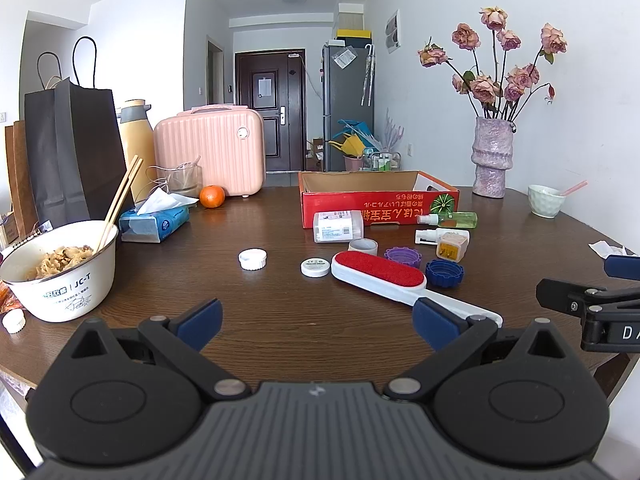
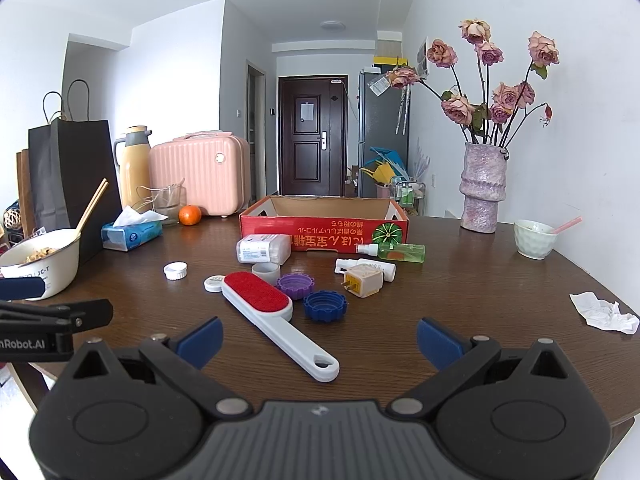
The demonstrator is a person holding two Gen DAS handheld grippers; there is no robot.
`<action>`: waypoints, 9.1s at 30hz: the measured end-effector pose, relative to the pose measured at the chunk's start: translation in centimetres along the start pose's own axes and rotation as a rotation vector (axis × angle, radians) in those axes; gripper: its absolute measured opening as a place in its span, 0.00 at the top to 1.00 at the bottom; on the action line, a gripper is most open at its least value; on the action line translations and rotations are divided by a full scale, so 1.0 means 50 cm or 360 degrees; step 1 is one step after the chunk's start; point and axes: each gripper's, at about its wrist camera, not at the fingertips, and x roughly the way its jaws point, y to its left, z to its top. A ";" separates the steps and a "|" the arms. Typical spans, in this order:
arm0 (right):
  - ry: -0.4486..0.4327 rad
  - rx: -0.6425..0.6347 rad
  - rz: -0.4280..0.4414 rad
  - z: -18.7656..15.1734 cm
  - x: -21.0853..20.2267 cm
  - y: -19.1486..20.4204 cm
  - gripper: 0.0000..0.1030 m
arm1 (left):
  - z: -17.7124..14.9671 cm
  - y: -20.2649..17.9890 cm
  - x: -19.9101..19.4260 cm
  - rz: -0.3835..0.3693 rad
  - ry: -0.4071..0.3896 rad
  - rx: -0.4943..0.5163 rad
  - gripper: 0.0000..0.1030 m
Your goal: Organize rigid objects
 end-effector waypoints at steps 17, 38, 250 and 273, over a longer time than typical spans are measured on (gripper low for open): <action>0.0000 -0.0001 0.0000 -0.001 0.000 -0.001 0.00 | 0.000 0.000 -0.001 0.0000 -0.0001 0.0000 0.00; 0.0026 0.0006 0.0000 0.008 0.040 -0.006 0.00 | 0.013 0.003 0.045 -0.0010 0.0040 -0.0016 0.00; 0.0173 0.0116 0.0159 0.109 0.450 -0.150 0.47 | 0.139 -0.099 0.467 -0.0125 0.0336 -0.0034 0.46; 0.0103 0.0090 0.0163 0.212 0.503 -0.124 0.47 | 0.254 -0.088 0.500 -0.0133 0.0182 -0.0038 0.46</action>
